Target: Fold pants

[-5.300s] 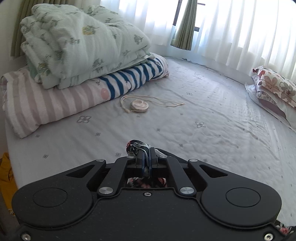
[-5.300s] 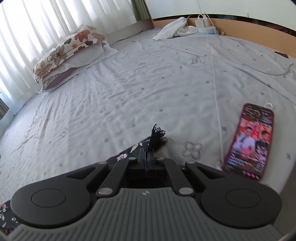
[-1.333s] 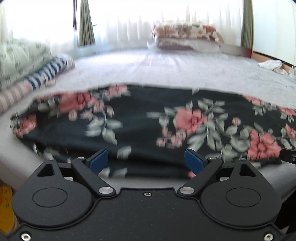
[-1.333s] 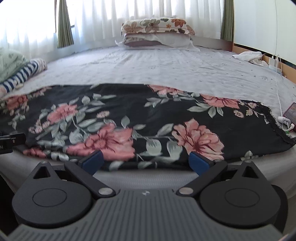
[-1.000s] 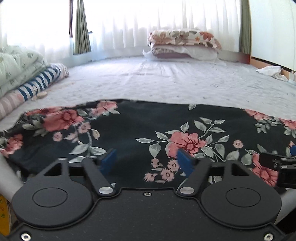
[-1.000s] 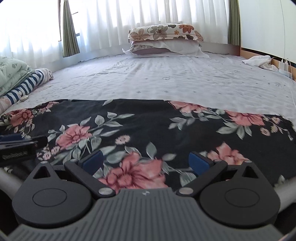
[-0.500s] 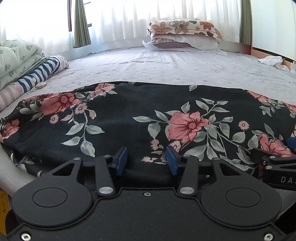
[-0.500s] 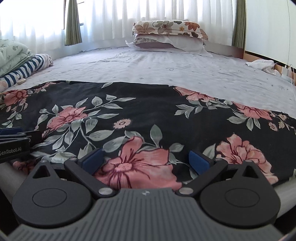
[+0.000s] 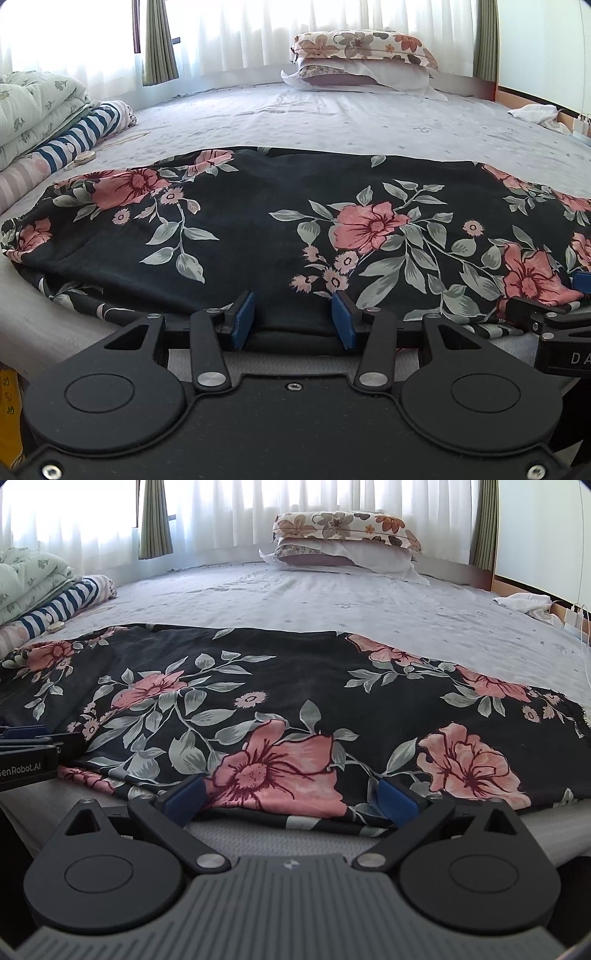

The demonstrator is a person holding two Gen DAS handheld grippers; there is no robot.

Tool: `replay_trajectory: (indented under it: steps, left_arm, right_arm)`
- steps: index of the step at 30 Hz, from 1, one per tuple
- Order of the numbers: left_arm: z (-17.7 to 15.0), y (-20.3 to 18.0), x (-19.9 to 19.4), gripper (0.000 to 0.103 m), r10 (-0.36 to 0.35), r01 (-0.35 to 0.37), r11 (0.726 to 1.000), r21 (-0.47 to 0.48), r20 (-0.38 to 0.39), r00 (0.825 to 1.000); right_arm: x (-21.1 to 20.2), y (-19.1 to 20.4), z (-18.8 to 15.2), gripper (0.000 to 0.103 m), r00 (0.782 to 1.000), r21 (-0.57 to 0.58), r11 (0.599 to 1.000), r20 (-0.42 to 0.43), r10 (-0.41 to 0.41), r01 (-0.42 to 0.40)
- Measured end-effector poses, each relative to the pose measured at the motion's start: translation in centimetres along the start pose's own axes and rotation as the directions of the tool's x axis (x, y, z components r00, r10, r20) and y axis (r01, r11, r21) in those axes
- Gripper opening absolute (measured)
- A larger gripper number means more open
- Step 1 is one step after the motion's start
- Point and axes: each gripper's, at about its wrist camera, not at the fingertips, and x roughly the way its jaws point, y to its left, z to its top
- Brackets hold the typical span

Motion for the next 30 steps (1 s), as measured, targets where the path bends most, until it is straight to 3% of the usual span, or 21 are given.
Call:
replay_trajectory:
  steps: [13,16,20,24,30]
  left_arm:
    - [-0.5,0.1,-0.7,0.045,0.002,-0.002,1.000,0.005,0.001,1.000]
    - [-0.5,0.1,-0.8,0.045,0.003,-0.003,1.000,0.001,0.002,1.000]
    - [-0.6,0.1,-0.8,0.045,0.004,-0.004,1.000,0.003,0.001,1.000]
    - [-0.6,0.0,-0.9,0.045,0.007,-0.007,1.000,0.010,0.004,1.000]
    - [-0.7,-0.2,-0.9,0.045,0.012,-0.012,1.000,0.016,0.004,1.000]
  right_arm:
    - [-1.8,0.0,-0.9,0.103,1.000,-0.011,1.000,0.023,0.012,-0.011]
    - [-2.8,-0.8,-1.1,0.103,0.998,0.040,0.999,0.066,-0.004,0.001]
    - [-4.0,-3.6,-1.2,0.103,0.988,0.170,0.983,0.122,-0.090,0.069]
    - [-5.0,-8.6,-1.6,0.103,0.962,0.348,0.918,0.121,-0.246,0.191]
    - [-5.7,-17.4,-3.2,0.103,0.926,0.642,0.727,0.070,-0.371,0.243]
